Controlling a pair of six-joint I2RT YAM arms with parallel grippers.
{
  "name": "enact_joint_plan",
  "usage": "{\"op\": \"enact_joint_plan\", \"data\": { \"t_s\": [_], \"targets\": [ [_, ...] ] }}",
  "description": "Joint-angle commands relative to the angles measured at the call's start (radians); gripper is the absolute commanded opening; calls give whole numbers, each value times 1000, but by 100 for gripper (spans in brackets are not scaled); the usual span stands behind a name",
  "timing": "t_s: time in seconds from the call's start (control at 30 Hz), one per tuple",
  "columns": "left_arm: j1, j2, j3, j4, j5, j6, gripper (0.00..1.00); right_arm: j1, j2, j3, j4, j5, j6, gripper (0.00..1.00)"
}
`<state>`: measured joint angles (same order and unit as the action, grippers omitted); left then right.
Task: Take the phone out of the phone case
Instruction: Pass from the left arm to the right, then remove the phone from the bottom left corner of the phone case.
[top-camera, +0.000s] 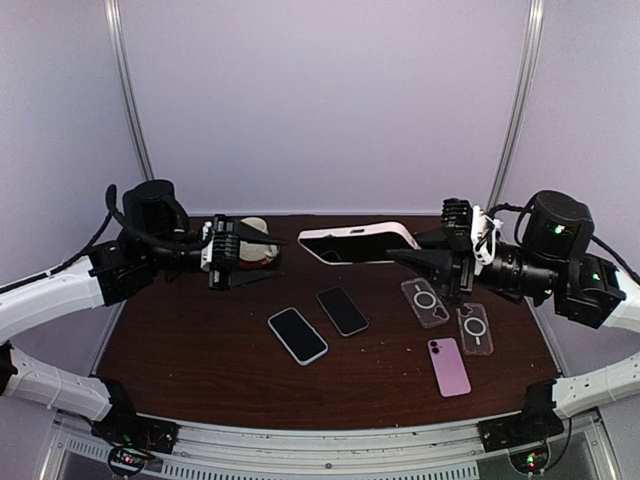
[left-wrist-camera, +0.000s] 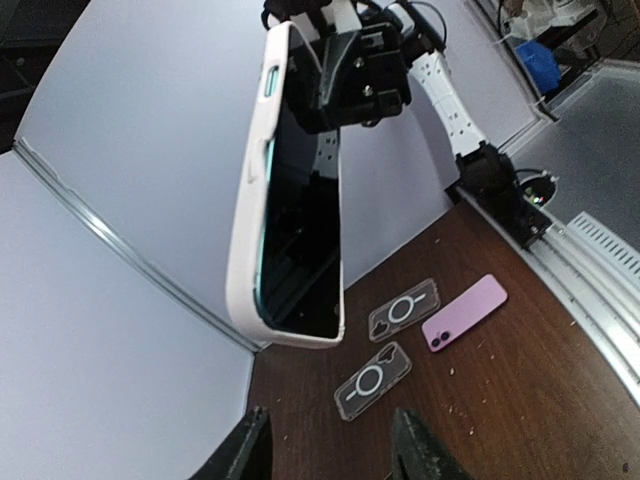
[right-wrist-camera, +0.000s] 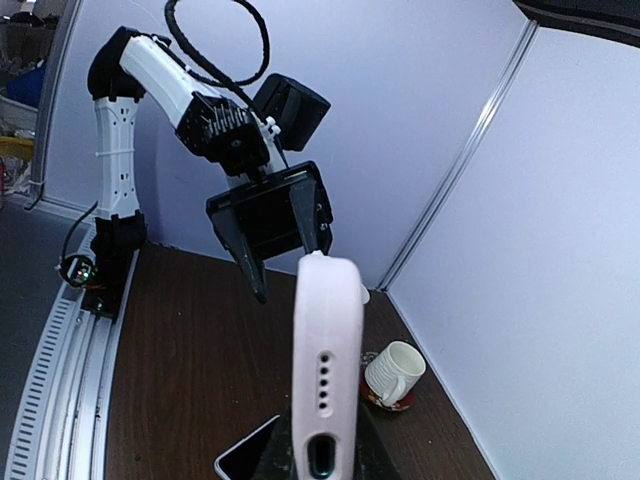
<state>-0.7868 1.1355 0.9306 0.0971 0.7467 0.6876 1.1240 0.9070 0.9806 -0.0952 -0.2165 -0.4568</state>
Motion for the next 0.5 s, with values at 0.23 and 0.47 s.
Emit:
{"op": "enact_joint_plan", "data": {
  "t_s": [0.23,0.47],
  "targets": [
    [-5,64,78,100,296,-181,39,-13,43,13,270,-216,181,0],
    [-37,84,91,59,324,-167,33,-13,70,12,322,-232,214,0]
  ]
}}
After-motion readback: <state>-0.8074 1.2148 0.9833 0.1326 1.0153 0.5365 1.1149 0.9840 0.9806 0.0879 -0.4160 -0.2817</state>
